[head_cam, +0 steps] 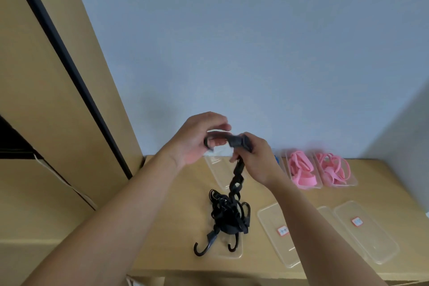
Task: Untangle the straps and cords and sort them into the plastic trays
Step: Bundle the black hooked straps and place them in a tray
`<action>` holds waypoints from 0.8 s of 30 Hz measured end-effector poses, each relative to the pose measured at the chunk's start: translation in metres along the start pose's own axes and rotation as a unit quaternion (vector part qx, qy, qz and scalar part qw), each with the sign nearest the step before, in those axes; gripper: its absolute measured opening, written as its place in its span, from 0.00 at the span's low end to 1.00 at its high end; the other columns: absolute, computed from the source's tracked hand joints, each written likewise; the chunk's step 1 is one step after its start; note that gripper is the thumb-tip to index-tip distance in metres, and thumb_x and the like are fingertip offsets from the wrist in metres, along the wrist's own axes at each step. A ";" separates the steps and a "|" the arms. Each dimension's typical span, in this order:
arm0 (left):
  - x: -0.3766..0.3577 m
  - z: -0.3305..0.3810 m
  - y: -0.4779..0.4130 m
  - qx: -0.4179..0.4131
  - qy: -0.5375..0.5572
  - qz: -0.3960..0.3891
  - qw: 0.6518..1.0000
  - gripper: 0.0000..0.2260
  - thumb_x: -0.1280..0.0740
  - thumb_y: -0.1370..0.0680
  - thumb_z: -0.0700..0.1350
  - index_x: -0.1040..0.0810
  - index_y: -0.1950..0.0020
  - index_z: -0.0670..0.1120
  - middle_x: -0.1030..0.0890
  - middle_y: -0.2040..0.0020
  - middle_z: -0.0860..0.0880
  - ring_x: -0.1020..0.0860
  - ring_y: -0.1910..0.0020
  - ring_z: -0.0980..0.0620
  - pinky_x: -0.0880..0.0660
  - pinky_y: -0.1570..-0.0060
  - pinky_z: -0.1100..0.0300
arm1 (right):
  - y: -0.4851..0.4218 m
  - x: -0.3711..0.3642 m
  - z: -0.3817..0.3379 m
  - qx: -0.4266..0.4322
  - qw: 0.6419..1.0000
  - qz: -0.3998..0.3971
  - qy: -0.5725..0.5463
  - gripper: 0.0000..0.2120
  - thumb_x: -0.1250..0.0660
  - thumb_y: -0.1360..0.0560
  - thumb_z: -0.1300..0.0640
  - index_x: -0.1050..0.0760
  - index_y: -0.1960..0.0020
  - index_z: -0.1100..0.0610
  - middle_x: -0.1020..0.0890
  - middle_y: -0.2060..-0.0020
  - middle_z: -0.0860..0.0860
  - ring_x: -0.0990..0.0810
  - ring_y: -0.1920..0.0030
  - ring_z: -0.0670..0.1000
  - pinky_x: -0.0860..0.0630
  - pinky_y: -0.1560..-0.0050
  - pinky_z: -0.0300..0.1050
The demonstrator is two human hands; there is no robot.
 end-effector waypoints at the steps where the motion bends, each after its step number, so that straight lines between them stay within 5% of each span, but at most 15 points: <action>1: 0.007 0.004 0.002 0.010 -0.019 -0.010 1.000 0.01 0.29 0.21 0.38 0.19 0.52 0.42 0.18 0.57 0.44 0.18 0.61 0.47 0.22 0.60 0.59 | -0.002 0.003 -0.005 -0.002 1.000 -0.012 0.001 0.17 0.40 0.26 0.72 0.22 0.54 0.52 0.17 0.65 0.49 0.19 0.59 0.52 0.20 0.56 0.51; 4: 0.019 0.008 0.007 0.039 -0.109 -0.073 0.991 0.10 0.26 0.24 0.45 0.17 0.45 0.42 0.16 0.50 0.44 0.18 0.55 0.49 0.21 0.56 0.57 | -0.009 0.008 -0.014 0.002 0.998 -0.033 0.048 0.23 0.47 0.29 0.76 0.22 0.53 0.52 0.17 0.61 0.45 0.19 0.57 0.47 0.21 0.57 0.44; 9: 0.007 0.006 0.009 0.040 -0.202 -0.083 0.975 0.13 0.29 0.20 0.45 0.23 0.38 0.41 0.14 0.49 0.44 0.15 0.49 0.44 0.19 0.41 0.46 | -0.019 0.009 -0.030 0.031 0.994 -0.038 0.097 0.17 0.44 0.27 0.70 0.23 0.49 0.54 0.15 0.60 0.49 0.18 0.55 0.53 0.21 0.52 0.52; 13: 0.004 0.012 0.011 0.065 -0.213 -0.108 0.969 0.14 0.33 0.18 0.48 0.23 0.38 0.40 0.14 0.50 0.42 0.18 0.55 0.47 0.24 0.50 0.54 | -0.022 0.014 -0.039 0.041 0.992 -0.039 0.109 0.16 0.43 0.27 0.68 0.27 0.48 0.50 0.16 0.61 0.49 0.19 0.57 0.50 0.22 0.54 0.52; 17: 0.003 0.023 0.009 0.070 -0.251 -0.136 0.956 0.10 0.34 0.17 0.51 0.20 0.51 0.46 0.15 0.55 0.47 0.25 0.60 0.52 0.34 0.60 0.60 | -0.029 0.021 -0.047 0.044 0.989 -0.053 0.129 0.13 0.42 0.25 0.66 0.30 0.49 0.49 0.17 0.60 0.52 0.21 0.59 0.56 0.24 0.56 0.56; 24: -0.003 0.043 0.000 0.080 -0.225 -0.164 0.957 0.08 0.33 0.17 0.47 0.19 0.54 0.46 0.18 0.58 0.48 0.30 0.60 0.51 0.36 0.57 0.58 | -0.037 0.027 -0.055 0.029 0.993 -0.073 0.085 0.09 0.44 0.22 0.66 0.32 0.49 0.53 0.21 0.62 0.50 0.30 0.65 0.50 0.32 0.63 0.45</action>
Point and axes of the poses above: each hand's wrist, its own y-axis away from the middle knuckle, its own x-axis out of the back of the hand, z = x × y, the point moved 1 cm from there along -y, towards the middle knuckle
